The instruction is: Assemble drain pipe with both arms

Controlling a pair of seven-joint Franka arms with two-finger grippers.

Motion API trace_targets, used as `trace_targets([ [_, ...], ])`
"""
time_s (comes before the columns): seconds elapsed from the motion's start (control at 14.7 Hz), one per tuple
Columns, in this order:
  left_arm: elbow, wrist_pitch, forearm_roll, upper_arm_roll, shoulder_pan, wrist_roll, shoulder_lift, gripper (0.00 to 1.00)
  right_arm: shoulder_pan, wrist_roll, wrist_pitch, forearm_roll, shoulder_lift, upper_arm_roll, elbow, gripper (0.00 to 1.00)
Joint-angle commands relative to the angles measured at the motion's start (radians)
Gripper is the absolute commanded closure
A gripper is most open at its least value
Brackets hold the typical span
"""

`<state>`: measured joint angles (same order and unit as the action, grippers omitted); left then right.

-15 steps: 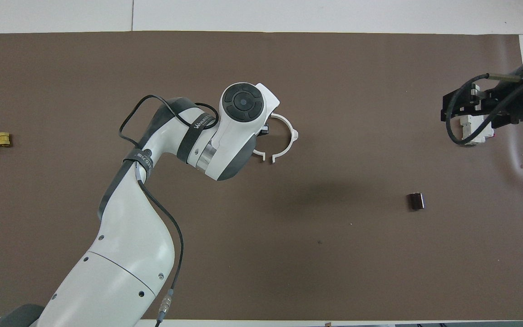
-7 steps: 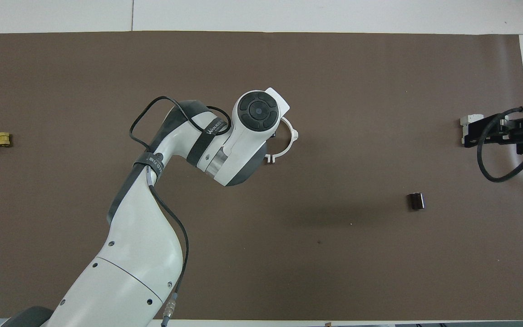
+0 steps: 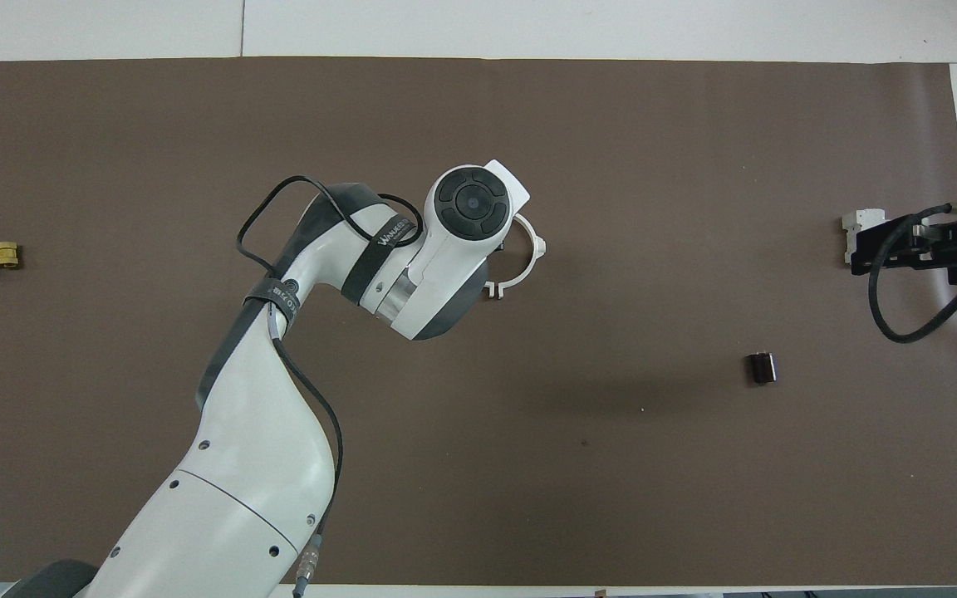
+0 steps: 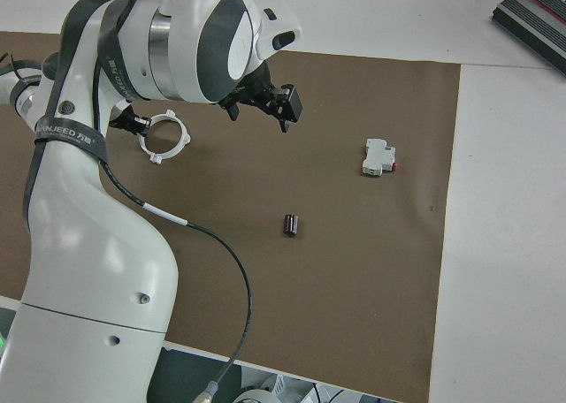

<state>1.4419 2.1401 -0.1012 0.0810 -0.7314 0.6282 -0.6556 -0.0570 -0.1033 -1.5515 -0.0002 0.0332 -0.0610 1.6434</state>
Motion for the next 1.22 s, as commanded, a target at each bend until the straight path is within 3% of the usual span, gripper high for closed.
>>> trace_targets([
  [0.0, -0.011, 0.014, -0.025, 0.020, -0.020, 0.021, -0.012, 1.00, -0.006, 0.037, -0.012, -0.020, 0.028, 0.003, 0.038, 0.00],
  [0.27, -0.009, 0.030, -0.025, 0.019, -0.020, 0.018, -0.012, 1.00, -0.027, 0.042, -0.013, -0.020, 0.027, -0.022, 0.036, 0.00],
  [0.34, -0.009, 0.032, -0.023, 0.019, -0.019, 0.018, -0.010, 0.84, -0.024, 0.048, -0.009, -0.018, 0.027, -0.023, 0.035, 0.00],
  [0.41, -0.009, 0.031, -0.023, 0.019, -0.019, 0.016, -0.010, 0.58, -0.021, 0.056, -0.004, -0.018, 0.028, -0.025, 0.033, 0.00],
  [0.48, -0.009, 0.032, -0.023, 0.019, -0.017, 0.015, -0.010, 0.39, -0.021, 0.057, 0.002, -0.018, 0.031, -0.025, 0.035, 0.00],
  [0.54, -0.009, 0.032, -0.023, 0.019, -0.008, 0.012, -0.006, 0.00, -0.014, 0.059, -0.001, -0.017, 0.042, -0.025, 0.042, 0.00],
  [0.88, 0.060, 0.011, -0.018, 0.023, 0.035, 0.007, 0.109, 0.00, 0.003, 0.057, 0.013, -0.004, 0.053, -0.028, 0.032, 0.00],
  [1.15, 0.245, 0.020, -0.015, 0.020, 0.159, -0.016, 0.310, 0.00, 0.013, 0.056, 0.004, 0.000, 0.045, -0.046, 0.023, 0.00],
])
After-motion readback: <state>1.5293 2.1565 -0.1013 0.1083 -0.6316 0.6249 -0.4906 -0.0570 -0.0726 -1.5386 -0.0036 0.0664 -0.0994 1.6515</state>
